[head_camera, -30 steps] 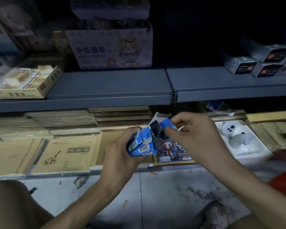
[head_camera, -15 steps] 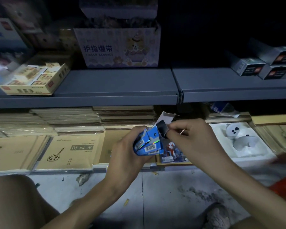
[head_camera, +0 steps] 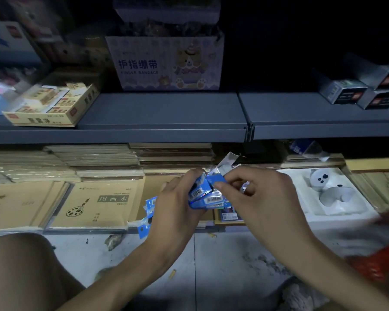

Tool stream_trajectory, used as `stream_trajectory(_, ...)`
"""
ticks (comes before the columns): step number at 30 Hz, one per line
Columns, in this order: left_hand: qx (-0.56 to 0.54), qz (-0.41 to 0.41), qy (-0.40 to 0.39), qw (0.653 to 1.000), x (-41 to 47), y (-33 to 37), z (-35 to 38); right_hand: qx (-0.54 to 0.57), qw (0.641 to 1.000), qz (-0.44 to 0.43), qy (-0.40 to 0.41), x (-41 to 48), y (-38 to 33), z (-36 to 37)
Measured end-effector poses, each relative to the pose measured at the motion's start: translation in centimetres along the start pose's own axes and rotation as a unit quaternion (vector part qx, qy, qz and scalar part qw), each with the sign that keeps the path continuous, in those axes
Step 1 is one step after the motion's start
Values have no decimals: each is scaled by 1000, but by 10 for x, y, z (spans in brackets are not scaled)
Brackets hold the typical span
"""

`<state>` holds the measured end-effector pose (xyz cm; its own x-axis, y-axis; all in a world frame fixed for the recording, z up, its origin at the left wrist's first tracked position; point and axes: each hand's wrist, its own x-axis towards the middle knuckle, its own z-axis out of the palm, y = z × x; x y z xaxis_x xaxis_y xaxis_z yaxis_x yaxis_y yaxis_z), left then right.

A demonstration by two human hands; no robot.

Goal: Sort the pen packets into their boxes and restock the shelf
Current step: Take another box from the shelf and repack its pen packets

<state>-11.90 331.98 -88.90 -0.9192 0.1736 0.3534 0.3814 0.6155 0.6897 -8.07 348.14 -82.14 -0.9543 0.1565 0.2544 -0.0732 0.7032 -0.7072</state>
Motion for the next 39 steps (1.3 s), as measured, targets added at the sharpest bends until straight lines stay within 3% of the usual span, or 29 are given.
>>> stream_trajectory(5, -31, -6, 1, 1000, 4, -7, -4, 31, 995, -31, 93, 10, 0, -20)
stream_trajectory(9, -58, -15, -2, 998, 3, -5, -7, 108, 992, -25, 64, 14, 3, -26)
stream_trajectory(13, -62, -31, -12, 998, 0, -8, -5, 66, 996, -47, 47, 14, 7, -27)
stream_trajectory(17, -86, -52, -23, 995, 0, -5, -5, 1, 986, -96, 135, 19, 7, -41)
stream_trajectory(20, -104, -67, -21, 992, 1, -3, -5, 113, 971, -66, 201, 27, 4, -58)
stream_trajectory(23, -143, -97, -18, 985, 2, -4, -3, 274, 939, -19, 209, 35, 4, -75)
stream_trajectory(26, -177, -111, -16, 978, 3, -5, -3, 338, 919, 45, 195, 38, 10, -87)
stream_trajectory(39, -234, -117, -33, 965, 3, -7, -2, 309, 931, 179, 81, 31, 30, -90)
